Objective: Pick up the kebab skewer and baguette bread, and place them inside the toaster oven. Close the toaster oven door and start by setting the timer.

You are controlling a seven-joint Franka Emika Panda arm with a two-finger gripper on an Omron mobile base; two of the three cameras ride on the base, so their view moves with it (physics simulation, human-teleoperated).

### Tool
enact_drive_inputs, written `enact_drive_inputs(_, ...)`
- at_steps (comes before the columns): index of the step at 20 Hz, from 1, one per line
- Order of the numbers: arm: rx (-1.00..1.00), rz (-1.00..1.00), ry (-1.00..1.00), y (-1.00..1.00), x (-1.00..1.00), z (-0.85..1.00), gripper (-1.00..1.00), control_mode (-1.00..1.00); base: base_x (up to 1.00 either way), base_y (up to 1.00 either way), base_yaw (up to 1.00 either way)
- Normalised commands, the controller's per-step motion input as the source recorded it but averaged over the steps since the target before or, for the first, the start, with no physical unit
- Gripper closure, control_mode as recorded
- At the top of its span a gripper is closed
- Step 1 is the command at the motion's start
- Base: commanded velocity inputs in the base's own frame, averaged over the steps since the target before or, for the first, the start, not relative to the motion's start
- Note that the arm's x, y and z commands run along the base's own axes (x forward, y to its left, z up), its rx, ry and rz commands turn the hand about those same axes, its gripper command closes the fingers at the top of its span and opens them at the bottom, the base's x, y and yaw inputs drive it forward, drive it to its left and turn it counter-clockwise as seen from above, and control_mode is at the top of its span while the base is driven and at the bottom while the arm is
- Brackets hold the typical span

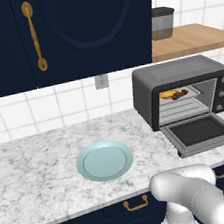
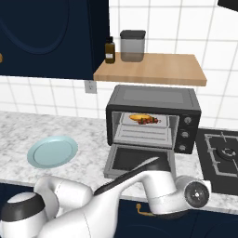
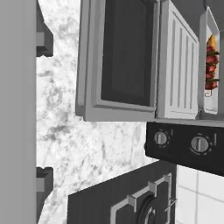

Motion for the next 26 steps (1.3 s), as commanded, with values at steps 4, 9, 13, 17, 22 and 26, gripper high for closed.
enact_drive_inputs(4, 0.0, 0.07, 0.1, 0.28, -0.45, -0.44, -1.0, -1.0, 0.0, 0.0, 0.0)
enact_drive_inputs(9, 0.0, 0.02, 0.02, 0.25, -0.04, -0.06, -1.0, -1.0, 0.0, 0.0, 0.0)
enact_drive_inputs(13, 0.0, 0.0, 0.0, 0.09, 0.16, 0.08, -1.0, -1.0, 0.0, 0.0, 0.0)
enact_drive_inputs(17, 0.02, 0.0, 0.01, 0.13, 0.24, -0.02, -1.0, -1.0, 0.0, 0.0, 0.0)
enact_drive_inputs(22, 0.11, -0.01, 0.02, 0.15, 0.03, -0.31, -1.0, -1.0, 0.0, 0.0, 0.0)
enact_drive_inputs(26, 0.07, -0.05, -0.04, 0.14, 0.03, -0.33, -1.0, -1.0, 0.0, 0.0, 0.0)
